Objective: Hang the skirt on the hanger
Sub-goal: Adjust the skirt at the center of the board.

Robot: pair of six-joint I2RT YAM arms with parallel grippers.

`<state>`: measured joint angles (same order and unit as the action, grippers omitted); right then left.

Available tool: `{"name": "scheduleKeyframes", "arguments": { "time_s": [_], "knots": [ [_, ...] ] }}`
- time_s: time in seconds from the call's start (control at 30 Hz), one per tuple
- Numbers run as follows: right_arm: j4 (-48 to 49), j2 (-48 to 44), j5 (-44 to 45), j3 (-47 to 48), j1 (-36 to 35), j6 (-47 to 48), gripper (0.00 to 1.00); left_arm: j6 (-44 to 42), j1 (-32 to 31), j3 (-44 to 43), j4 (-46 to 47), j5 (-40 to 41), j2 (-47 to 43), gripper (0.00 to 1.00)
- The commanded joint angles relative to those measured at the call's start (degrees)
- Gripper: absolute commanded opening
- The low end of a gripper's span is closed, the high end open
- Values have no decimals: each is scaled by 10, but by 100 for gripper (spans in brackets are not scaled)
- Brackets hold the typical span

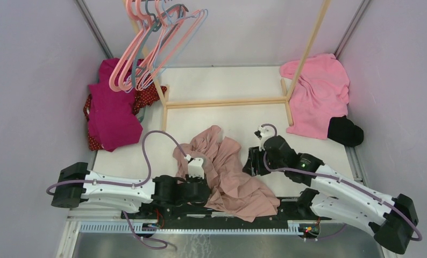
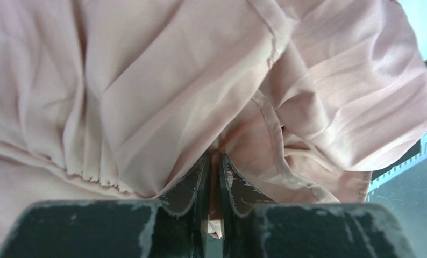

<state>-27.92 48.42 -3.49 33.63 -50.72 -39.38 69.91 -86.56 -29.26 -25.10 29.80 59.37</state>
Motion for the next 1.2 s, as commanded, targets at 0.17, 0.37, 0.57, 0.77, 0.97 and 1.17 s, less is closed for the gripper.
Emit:
{"name": "scheduleKeyframes", "arguments": {
  "time_s": [0.17, 0.37, 0.57, 0.77, 0.97, 1.17],
  "knots": [
    [93, 142, -101, 25, 55, 22, 55, 129, -44, 36, -104, 47, -34, 16],
    [167, 219, -190, 47, 56, 44, 56, 167, -70, 55, -115, 43, -34, 15],
    [203, 233, -281, 45, 46, 58, 57, 173, -79, 48, -119, 52, -22, 15],
    [131, 248, -236, 95, -58, 111, 46, 160, -79, 23, -120, 74, -15, 15],
    [119, 287, -149, 166, -197, 133, 29, 168, -79, 25, -119, 81, -26, 15],
    [66, 330, -129, 192, -256, 164, 20, 172, -79, 37, -124, 78, -47, 15]
  ]
}}
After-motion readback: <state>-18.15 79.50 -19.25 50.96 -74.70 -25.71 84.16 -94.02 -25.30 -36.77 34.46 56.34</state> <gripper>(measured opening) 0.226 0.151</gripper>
